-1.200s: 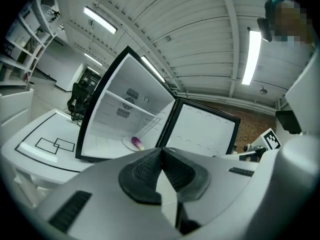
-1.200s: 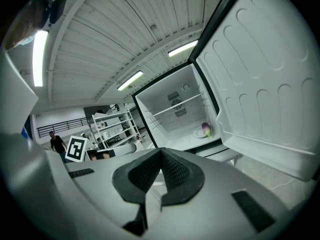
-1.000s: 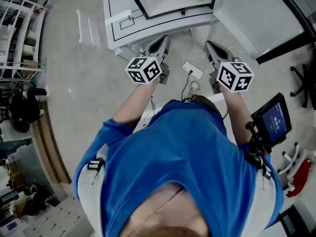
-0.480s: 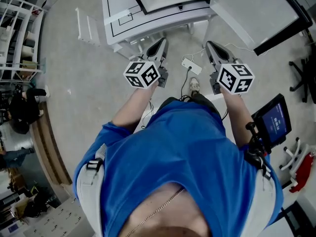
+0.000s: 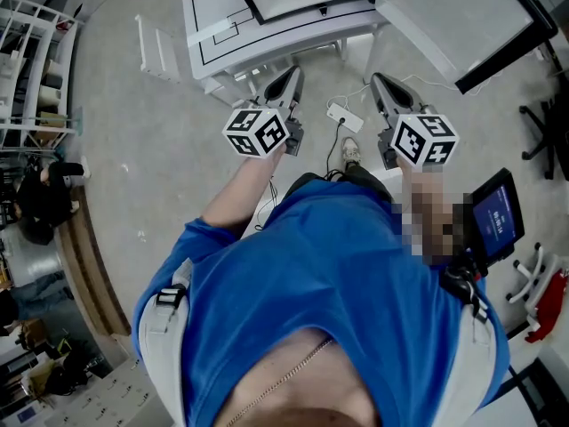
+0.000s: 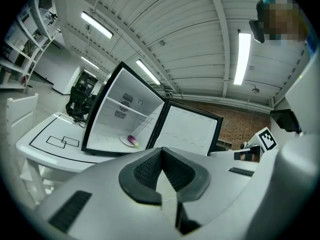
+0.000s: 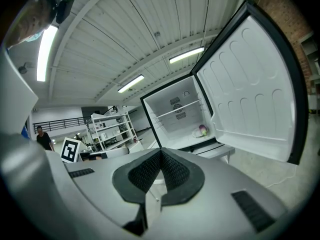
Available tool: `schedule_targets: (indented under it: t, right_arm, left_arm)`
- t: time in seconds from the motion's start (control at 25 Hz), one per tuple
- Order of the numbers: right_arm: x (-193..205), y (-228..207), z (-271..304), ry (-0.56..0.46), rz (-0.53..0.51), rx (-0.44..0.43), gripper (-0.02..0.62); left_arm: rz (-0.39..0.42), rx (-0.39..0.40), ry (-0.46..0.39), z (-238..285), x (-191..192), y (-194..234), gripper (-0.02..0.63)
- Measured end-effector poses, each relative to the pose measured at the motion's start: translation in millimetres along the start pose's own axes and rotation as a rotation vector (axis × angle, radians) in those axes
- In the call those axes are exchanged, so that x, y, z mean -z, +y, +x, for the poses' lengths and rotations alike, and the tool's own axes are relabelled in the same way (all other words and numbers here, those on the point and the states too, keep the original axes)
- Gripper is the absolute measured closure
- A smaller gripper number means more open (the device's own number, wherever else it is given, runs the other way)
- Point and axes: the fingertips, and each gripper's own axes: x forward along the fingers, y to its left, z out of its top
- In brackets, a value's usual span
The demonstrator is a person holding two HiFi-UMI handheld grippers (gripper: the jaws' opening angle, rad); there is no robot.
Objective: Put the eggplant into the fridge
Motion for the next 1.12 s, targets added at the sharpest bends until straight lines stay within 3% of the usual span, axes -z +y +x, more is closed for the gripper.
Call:
schedule_targets:
  t: [1.12]
  right_arm:
    - [-4,-7,20,0.023,-0.041,0.000,0.595]
  left_arm:
    - [-0.030,-0.023,0.005,16,-2,14,0.598]
